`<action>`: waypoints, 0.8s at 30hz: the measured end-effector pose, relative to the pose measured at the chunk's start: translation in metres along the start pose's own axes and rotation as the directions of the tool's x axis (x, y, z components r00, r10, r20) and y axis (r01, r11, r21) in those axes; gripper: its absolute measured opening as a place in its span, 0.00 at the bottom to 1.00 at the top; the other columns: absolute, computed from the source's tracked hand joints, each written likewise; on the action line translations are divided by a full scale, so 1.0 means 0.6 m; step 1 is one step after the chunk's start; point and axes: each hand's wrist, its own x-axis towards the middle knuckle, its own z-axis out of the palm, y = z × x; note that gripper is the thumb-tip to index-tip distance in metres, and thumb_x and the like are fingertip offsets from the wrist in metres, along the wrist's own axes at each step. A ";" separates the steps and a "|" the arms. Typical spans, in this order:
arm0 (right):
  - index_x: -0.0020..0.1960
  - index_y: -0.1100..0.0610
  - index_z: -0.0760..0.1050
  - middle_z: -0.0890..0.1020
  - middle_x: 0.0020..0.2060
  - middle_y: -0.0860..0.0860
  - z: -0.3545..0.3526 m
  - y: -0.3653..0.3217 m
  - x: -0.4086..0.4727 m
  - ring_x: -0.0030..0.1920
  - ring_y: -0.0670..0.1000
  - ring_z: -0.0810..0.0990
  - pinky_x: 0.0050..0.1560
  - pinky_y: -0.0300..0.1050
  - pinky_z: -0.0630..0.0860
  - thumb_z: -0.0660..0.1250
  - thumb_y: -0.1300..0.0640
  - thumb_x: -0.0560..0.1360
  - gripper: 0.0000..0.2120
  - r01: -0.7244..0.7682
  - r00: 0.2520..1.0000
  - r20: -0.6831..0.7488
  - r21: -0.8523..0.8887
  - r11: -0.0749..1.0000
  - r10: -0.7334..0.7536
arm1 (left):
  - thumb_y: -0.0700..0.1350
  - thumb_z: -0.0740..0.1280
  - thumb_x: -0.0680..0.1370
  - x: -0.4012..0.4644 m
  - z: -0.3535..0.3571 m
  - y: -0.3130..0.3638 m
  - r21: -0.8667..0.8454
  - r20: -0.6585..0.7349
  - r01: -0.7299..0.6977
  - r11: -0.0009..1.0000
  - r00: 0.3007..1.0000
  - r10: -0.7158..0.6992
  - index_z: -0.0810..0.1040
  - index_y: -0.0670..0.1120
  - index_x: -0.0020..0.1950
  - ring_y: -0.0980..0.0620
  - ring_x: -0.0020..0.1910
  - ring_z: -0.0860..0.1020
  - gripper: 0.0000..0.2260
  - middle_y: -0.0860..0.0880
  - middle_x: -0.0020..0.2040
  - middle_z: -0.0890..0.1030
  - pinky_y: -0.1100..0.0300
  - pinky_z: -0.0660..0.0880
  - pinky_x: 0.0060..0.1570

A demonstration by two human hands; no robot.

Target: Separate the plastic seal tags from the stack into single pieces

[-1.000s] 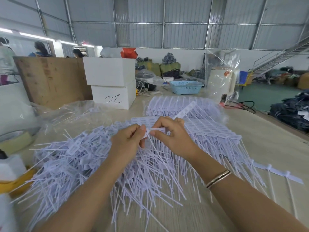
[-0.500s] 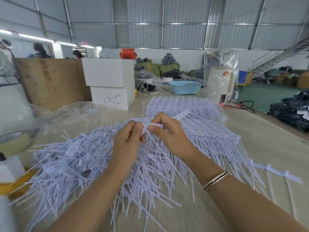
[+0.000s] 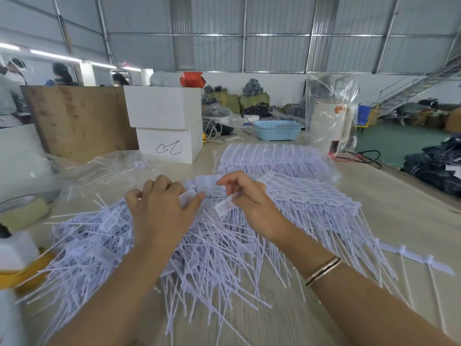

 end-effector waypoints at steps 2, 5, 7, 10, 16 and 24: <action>0.52 0.41 0.69 0.70 0.42 0.44 0.002 0.000 -0.001 0.44 0.45 0.69 0.55 0.54 0.61 0.54 0.66 0.70 0.22 0.009 1.000 -0.005 -0.007 1.000 -0.009 | 0.62 0.69 0.70 -0.002 -0.002 0.003 0.009 0.017 0.019 1.000 1.000 -0.019 0.82 0.47 0.42 0.44 0.44 0.74 0.19 0.47 0.43 0.77 0.51 0.55 0.46; 0.55 0.40 0.67 0.69 0.44 0.42 0.003 0.002 0.001 0.45 0.45 0.68 0.60 0.61 0.63 0.56 0.72 0.74 0.26 0.013 1.000 -0.018 -0.053 0.999 -0.014 | 0.61 0.62 0.76 -0.005 -0.007 0.015 -0.194 -0.018 -0.014 0.981 1.000 0.011 0.81 0.49 0.51 0.46 0.50 0.74 0.19 0.49 0.48 0.77 0.54 0.55 0.49; 0.55 0.40 0.66 0.68 0.45 0.40 0.002 0.001 0.002 0.46 0.45 0.68 0.62 0.62 0.64 0.56 0.72 0.76 0.26 0.028 0.999 -0.017 -0.087 0.996 -0.030 | 0.61 0.52 0.77 -0.004 -0.013 0.031 -0.403 0.010 -0.038 0.915 0.999 0.046 0.81 0.52 0.48 0.52 0.50 0.73 0.21 0.56 0.45 0.77 0.57 0.53 0.49; 0.55 0.39 0.65 0.69 0.46 0.41 0.003 -0.006 0.002 0.49 0.50 0.69 0.62 0.61 0.64 0.58 0.70 0.77 0.25 0.032 0.999 -0.008 -0.103 0.994 -0.033 | 0.62 0.54 0.76 -0.007 -0.013 0.048 -0.539 0.105 -0.028 0.842 0.989 0.101 0.77 0.55 0.37 0.58 0.44 0.71 0.19 0.57 0.33 0.75 0.54 0.57 0.49; 0.54 0.43 0.73 0.74 0.50 0.38 -0.041 -0.015 0.009 0.58 0.39 0.66 0.65 0.47 0.50 0.62 0.55 0.79 0.08 -0.004 0.979 0.192 -0.344 0.939 0.074 | 0.53 0.58 0.77 -0.010 -0.014 0.043 -0.653 0.114 -0.056 0.755 0.979 0.171 0.75 0.50 0.37 0.60 0.40 0.72 0.12 0.56 0.32 0.73 0.54 0.57 0.48; 0.49 0.51 0.76 0.82 0.45 0.50 -0.066 -0.018 0.018 0.49 0.46 0.75 0.63 0.48 0.60 0.66 0.53 0.77 0.03 0.044 0.955 0.285 -0.404 0.914 0.080 | 0.53 0.60 0.79 -0.014 -0.018 0.054 -0.742 0.248 0.078 0.666 0.955 0.165 0.75 0.51 0.36 0.59 0.35 0.74 0.14 0.54 0.31 0.77 0.51 0.64 0.53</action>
